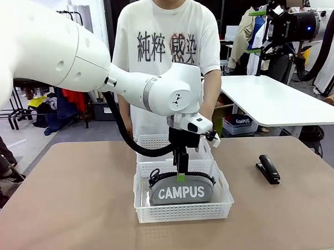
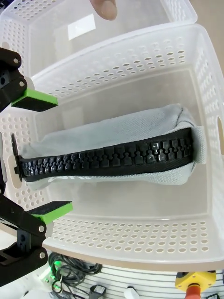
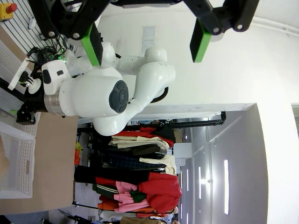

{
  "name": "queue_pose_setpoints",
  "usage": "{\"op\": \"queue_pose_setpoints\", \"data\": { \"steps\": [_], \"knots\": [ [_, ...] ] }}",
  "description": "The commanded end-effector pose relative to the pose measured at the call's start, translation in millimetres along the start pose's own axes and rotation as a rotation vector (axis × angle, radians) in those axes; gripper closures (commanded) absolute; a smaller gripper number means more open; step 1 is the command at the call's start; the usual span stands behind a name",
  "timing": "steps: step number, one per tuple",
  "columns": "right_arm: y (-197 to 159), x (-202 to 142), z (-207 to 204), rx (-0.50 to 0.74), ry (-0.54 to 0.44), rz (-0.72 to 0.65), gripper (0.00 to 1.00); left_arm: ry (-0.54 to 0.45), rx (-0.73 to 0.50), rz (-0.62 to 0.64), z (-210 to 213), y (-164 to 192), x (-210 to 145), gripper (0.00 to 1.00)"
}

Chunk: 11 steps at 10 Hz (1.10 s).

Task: Distribute items into two baskets.
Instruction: Pick up the Stapler that the person points to.

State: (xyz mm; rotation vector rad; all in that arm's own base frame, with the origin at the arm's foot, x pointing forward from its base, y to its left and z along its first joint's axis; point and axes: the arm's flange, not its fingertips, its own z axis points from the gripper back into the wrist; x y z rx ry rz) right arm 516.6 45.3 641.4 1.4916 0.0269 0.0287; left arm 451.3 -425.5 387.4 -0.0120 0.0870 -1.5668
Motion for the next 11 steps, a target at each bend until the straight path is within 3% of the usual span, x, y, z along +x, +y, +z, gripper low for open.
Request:
{"op": "queue_pose_setpoints", "data": {
  "steps": [1,4,8,11],
  "knots": [
    [2,-1,0,0.001,-0.001,0.003,0.00,-0.002,0.003,0.000,1,0,0,0.00],
    [2,-1,0,0.001,-0.001,0.003,0.00,0.000,0.000,0.000,0,0,0,0.00],
    [2,-1,0,0.001,-0.001,0.003,0.00,-0.186,-0.121,0.166,42,-9,-25,0.00],
    [2,-1,0,0.001,-0.001,0.003,0.00,-0.364,-0.172,0.326,78,-27,-82,0.00]
  ]
}}
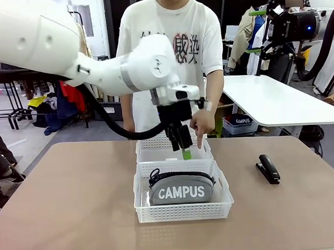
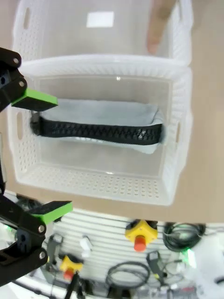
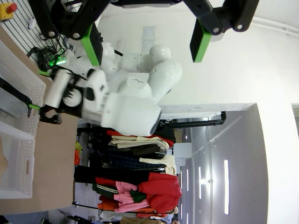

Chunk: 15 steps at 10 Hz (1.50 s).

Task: Distribute items into two baskets.
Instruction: Pick up the Stapler that the person points to.

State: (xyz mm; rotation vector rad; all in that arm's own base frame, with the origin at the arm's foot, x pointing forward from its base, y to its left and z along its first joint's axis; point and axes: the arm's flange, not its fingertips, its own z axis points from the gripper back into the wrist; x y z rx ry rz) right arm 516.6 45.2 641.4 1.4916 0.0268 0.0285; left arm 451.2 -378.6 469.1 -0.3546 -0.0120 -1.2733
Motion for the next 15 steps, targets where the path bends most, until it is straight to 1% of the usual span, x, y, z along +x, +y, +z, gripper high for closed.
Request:
{"op": "queue_pose_setpoints", "data": {
  "steps": [1,2,3,4,5,6,7,12,13,14,15],
  "knots": [
    [2,-1,0,0.001,0.000,0.003,0.00,-0.121,-0.020,0.144,18,-16,-46,0.00],
    [2,-1,0,0.001,0.000,0.003,0.00,-0.167,-0.028,0.221,28,-16,-58,0.00],
    [2,-1,0,0.001,0.000,0.003,0.00,-0.219,-0.042,0.256,38,-14,-72,0.00],
    [2,-1,0,0.001,0.000,0.003,0.00,-0.203,-0.075,0.270,40,-16,-78,0.00],
    [2,-1,0,0.001,0.000,0.003,0.00,-0.199,-0.077,0.274,40,-15,-79,0.00],
    [2,-1,0,0.001,0.000,0.003,0.00,-0.172,-0.075,0.255,40,-13,-75,0.00],
    [2,-1,0,0.001,0.000,0.003,0.00,-0.194,-0.068,0.268,49,-7,-76,0.00],
    [2,-1,0,0.001,0.000,0.003,0.00,-0.192,-0.072,0.264,48,-9,-75,0.00],
    [2,-1,0,0.001,0.000,0.003,0.00,-0.213,-0.106,0.327,62,2,-91,0.00],
    [2,-1,0,0.001,0.000,0.003,0.00,-0.246,-0.101,0.366,81,7,-104,0.00],
    [2,-1,0,0.001,0.000,0.003,0.00,-0.331,-0.114,0.455,100,2,-116,0.00]
  ]
}}
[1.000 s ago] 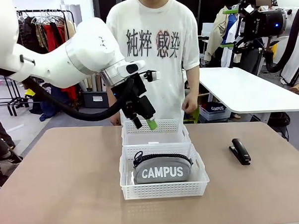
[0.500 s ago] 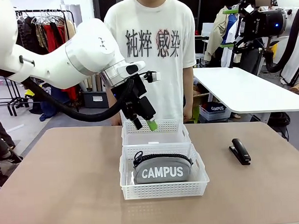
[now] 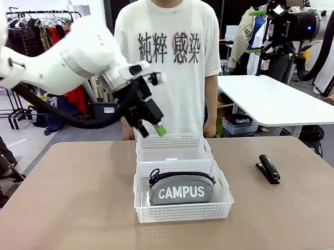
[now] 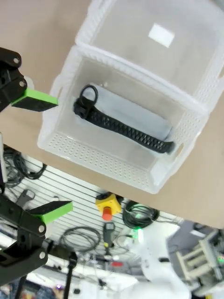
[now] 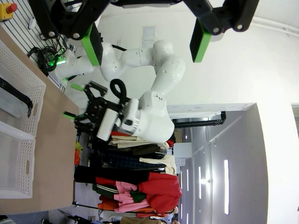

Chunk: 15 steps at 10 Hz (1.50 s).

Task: Distribute items into two baskets.
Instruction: Pick up the Stapler that the person points to.

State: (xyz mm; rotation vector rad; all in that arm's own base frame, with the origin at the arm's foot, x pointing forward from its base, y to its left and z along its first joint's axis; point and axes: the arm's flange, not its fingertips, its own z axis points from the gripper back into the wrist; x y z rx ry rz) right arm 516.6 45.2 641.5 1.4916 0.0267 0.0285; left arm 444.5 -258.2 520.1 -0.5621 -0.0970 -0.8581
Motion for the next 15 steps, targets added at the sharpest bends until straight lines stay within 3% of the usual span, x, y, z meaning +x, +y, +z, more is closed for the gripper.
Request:
{"op": "queue_pose_setpoints", "data": {
  "steps": [1,2,6,8,10,11,12,15],
  "knots": [
    [2,-1,0,0.001,0.000,0.003,0.00,-0.156,-0.031,0.113,42,-4,-16,0.00],
    [2,-1,0,0.001,0.000,0.003,0.00,-0.213,-0.068,0.124,72,1,-28,0.00],
    [2,-1,0,0.001,0.000,0.003,0.00,-0.539,-0.137,0.400,158,4,-56,0.00],
    [2,-1,0,0.001,0.000,0.003,0.00,-0.605,-0.166,0.405,183,14,-66,0.00],
    [2,-1,0,0.001,0.000,0.003,0.00,-0.754,-0.191,0.425,202,24,-78,0.00],
    [2,-1,0,0.001,0.000,0.003,0.00,-0.758,-0.188,0.399,198,21,-76,0.00],
    [2,-1,0,0.001,0.000,0.003,0.00,-0.667,-0.172,0.440,208,24,-70,0.00],
    [2,-1,0,0.001,0.000,0.003,0.00,-0.667,-0.172,0.440,208,24,-70,0.00]
  ]
}}
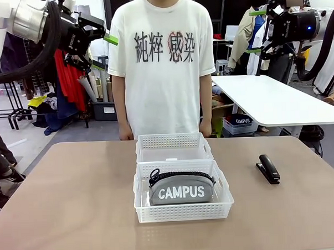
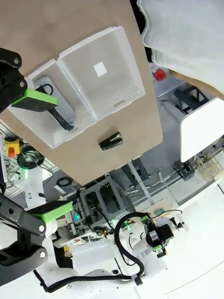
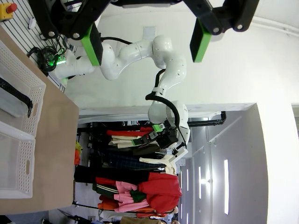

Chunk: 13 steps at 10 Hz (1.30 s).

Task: Distribute items into two baskets.
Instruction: Pick up the Stapler that the person points to.

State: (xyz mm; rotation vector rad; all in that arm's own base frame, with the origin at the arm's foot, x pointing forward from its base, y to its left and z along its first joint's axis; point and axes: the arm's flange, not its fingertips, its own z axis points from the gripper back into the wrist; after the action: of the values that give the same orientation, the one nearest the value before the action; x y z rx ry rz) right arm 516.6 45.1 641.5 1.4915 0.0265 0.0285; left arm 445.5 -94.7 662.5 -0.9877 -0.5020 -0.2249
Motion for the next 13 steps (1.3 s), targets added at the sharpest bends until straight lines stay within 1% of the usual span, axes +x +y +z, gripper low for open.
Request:
{"op": "queue_pose_setpoints", "data": {
  "steps": [1,2,3,4,5,6,7,8,9,11,12,13],
  "knots": [
    [2,-1,0,0.001,0.000,0.003,0.00,0.012,0.012,0.002,3,-1,1,0.00],
    [2,-1,0,0.001,0.000,0.003,0.00,0.000,0.000,0.000,0,0,0,0.00],
    [2,-1,0,0.001,0.000,0.003,0.00,0.047,-0.101,0.139,10,3,6,0.00],
    [2,-1,0,0.001,0.000,0.003,0.00,0.045,-0.146,0.198,23,4,11,0.00],
    [2,-1,0,0.001,0.000,0.003,0.00,0.077,-0.200,0.267,31,6,13,0.00],
    [2,-1,0,0.001,0.000,0.003,0.00,0.130,-0.259,0.347,40,11,14,0.00],
    [2,-1,0,0.001,0.000,0.003,0.00,0.137,-0.279,0.388,46,16,15,0.00],
    [2,-1,0,0.001,0.000,0.003,0.00,0.117,-0.282,0.411,55,19,18,0.00],
    [2,-1,0,0.001,0.000,0.003,0.00,0.110,-0.310,0.437,63,20,21,0.00],
    [2,-1,0,0.001,0.000,0.003,0.00,0.158,-0.432,0.477,78,28,27,0.00],
    [2,-1,0,0.001,0.000,0.003,0.00,0.157,-0.465,0.500,80,30,28,0.00],
    [2,-1,0,0.001,0.000,0.003,0.00,0.155,-0.462,0.504,82,32,29,0.00]
  ]
}}
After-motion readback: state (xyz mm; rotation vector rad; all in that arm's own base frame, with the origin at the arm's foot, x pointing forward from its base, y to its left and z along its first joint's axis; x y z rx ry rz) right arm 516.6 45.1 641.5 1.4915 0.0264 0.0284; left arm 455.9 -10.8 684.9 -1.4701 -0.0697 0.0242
